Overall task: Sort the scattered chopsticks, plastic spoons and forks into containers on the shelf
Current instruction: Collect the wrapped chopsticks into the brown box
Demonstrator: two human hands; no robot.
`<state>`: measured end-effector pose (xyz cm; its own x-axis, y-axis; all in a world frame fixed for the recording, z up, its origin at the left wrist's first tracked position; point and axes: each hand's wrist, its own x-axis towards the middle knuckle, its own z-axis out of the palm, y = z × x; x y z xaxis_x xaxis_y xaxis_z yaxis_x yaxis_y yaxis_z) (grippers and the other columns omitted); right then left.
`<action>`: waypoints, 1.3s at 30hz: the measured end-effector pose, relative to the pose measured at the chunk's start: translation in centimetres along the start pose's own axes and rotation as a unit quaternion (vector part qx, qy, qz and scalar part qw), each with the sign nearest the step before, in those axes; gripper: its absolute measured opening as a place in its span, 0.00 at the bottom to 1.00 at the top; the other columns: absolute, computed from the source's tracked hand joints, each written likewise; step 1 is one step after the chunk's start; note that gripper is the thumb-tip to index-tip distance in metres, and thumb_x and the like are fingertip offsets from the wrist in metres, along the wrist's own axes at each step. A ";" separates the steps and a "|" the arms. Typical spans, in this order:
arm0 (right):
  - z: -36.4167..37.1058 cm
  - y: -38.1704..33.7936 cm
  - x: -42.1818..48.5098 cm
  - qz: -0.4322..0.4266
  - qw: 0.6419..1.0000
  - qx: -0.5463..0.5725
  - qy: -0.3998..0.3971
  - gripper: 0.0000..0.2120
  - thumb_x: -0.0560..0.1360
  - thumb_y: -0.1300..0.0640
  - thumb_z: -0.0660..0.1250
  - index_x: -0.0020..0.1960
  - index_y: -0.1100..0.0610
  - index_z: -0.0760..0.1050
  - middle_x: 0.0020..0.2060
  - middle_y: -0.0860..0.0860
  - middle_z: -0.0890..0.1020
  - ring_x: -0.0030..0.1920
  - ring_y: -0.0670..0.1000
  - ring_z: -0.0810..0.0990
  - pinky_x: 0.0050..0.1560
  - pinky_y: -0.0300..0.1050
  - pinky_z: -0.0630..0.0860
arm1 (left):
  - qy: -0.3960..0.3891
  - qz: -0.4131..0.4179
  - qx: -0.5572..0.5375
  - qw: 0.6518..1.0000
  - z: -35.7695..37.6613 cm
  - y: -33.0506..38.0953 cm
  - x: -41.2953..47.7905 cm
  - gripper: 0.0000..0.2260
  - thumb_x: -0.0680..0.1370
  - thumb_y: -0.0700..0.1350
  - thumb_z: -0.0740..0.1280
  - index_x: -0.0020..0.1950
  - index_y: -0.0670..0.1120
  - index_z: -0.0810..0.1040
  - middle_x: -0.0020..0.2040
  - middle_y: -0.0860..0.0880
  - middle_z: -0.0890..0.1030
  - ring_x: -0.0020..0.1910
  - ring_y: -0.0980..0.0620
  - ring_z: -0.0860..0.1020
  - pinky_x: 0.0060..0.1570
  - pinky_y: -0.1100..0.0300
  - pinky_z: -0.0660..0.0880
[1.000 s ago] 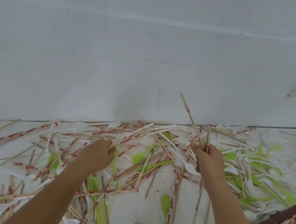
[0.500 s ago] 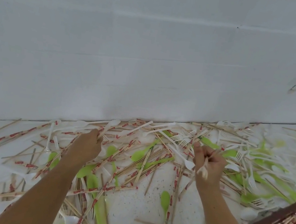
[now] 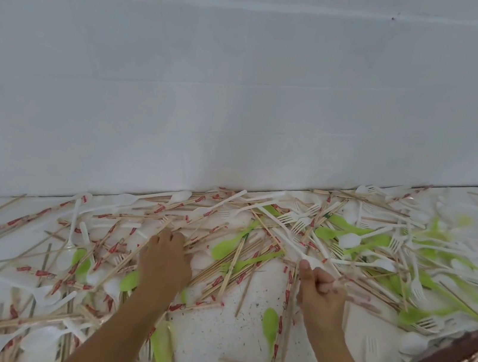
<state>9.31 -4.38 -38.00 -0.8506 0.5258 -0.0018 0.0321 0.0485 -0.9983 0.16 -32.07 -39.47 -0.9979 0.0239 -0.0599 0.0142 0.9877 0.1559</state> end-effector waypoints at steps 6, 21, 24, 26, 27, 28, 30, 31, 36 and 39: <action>-1.3 -1.3 1.2 0.036 0.998 0.000 -0.056 0.37 0.78 0.36 0.68 0.34 0.70 0.68 0.25 0.63 0.65 0.28 0.55 0.65 0.35 0.43 0.75 | 0.010 0.013 -0.054 0.998 -1.9 -0.7 1.2 0.04 0.77 0.45 0.69 0.45 0.46 0.80 0.39 0.52 0.75 0.41 0.46 0.76 0.43 0.52 0.76; -2.0 -3.4 1.9 0.038 0.999 0.001 -0.014 0.03 0.79 0.65 0.70 0.49 0.59 0.82 0.31 0.57 0.81 0.31 0.52 0.81 0.42 0.48 0.81 | 0.036 -0.019 -0.110 0.993 -4.8 -0.5 2.0 0.09 0.83 0.41 0.60 0.45 0.43 0.76 0.34 0.45 0.77 0.34 0.44 0.77 0.33 0.54 0.72; -2.2 -2.9 1.6 0.047 0.999 -0.017 -0.012 0.09 0.75 0.68 0.74 0.48 0.55 0.84 0.38 0.53 0.86 0.42 0.52 0.86 0.48 0.48 0.81 | 0.049 0.001 -0.167 0.985 -5.2 0.3 1.3 0.07 0.83 0.39 0.60 0.47 0.44 0.74 0.35 0.48 0.77 0.34 0.47 0.76 0.34 0.53 0.72; -2.1 -3.4 1.6 0.033 0.999 0.009 -0.002 0.11 0.74 0.72 0.74 0.48 0.57 0.84 0.38 0.49 0.86 0.41 0.46 0.85 0.45 0.39 0.81 | 0.040 0.012 -0.240 0.970 -5.6 1.3 0.9 0.06 0.84 0.38 0.61 0.52 0.47 0.76 0.42 0.51 0.79 0.40 0.49 0.78 0.37 0.54 0.73; -2.0 -3.8 1.6 0.024 1.000 0.018 -0.001 0.10 0.74 0.72 0.73 0.48 0.59 0.83 0.37 0.49 0.86 0.40 0.46 0.84 0.45 0.36 0.80 | 0.026 0.016 -0.282 0.959 -5.7 1.9 0.6 0.07 0.84 0.38 0.60 0.54 0.47 0.76 0.44 0.51 0.79 0.43 0.50 0.78 0.39 0.55 0.73; -2.0 -4.0 1.7 0.016 1.000 0.026 -0.001 0.08 0.75 0.72 0.72 0.50 0.62 0.83 0.35 0.50 0.85 0.40 0.48 0.84 0.45 0.36 0.80 | 0.008 0.018 -0.318 0.948 -5.7 2.6 0.3 0.08 0.84 0.38 0.59 0.54 0.48 0.76 0.45 0.50 0.80 0.42 0.50 0.78 0.39 0.55 0.73; -2.1 -4.3 1.9 0.014 0.999 0.045 0.004 0.04 0.78 0.70 0.70 0.51 0.66 0.82 0.31 0.54 0.83 0.36 0.53 0.83 0.42 0.34 0.80 | -0.033 0.001 -0.345 0.938 -5.1 3.7 -0.1 0.08 0.85 0.40 0.57 0.52 0.49 0.74 0.43 0.46 0.79 0.37 0.49 0.76 0.36 0.55 0.72; -2.1 -4.5 2.0 0.020 0.999 0.044 0.006 0.03 0.79 0.67 0.69 0.52 0.66 0.82 0.29 0.54 0.82 0.35 0.55 0.81 0.40 0.33 0.79 | -0.046 -0.014 -0.338 0.940 -4.7 4.1 -0.1 0.07 0.85 0.42 0.56 0.52 0.48 0.73 0.42 0.45 0.78 0.36 0.48 0.75 0.36 0.54 0.71; -2.2 -4.9 2.3 0.054 0.998 0.018 -0.008 0.05 0.80 0.63 0.69 0.52 0.58 0.83 0.27 0.58 0.81 0.34 0.55 0.83 0.41 0.31 0.77 | -0.032 -0.066 -0.210 0.975 -2.0 4.7 1.4 0.12 0.81 0.50 0.66 0.60 0.44 0.74 0.52 0.46 0.78 0.52 0.42 0.77 0.47 0.51 0.74; -2.3 -5.3 2.2 0.022 1.000 -0.017 -0.015 0.07 0.78 0.66 0.72 0.53 0.55 0.82 0.33 0.54 0.85 0.37 0.52 0.85 0.42 0.33 0.79 | -0.027 -0.066 -0.178 0.981 -1.2 5.2 2.4 0.12 0.80 0.51 0.68 0.58 0.45 0.75 0.51 0.46 0.78 0.50 0.44 0.77 0.46 0.52 0.74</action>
<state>8.50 -1.50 -32.59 -0.8636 0.5019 -0.0474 0.0868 0.0554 -0.9947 -2.20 -27.11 -37.63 -0.9846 -0.0841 -0.1532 -0.1483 0.8661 0.4773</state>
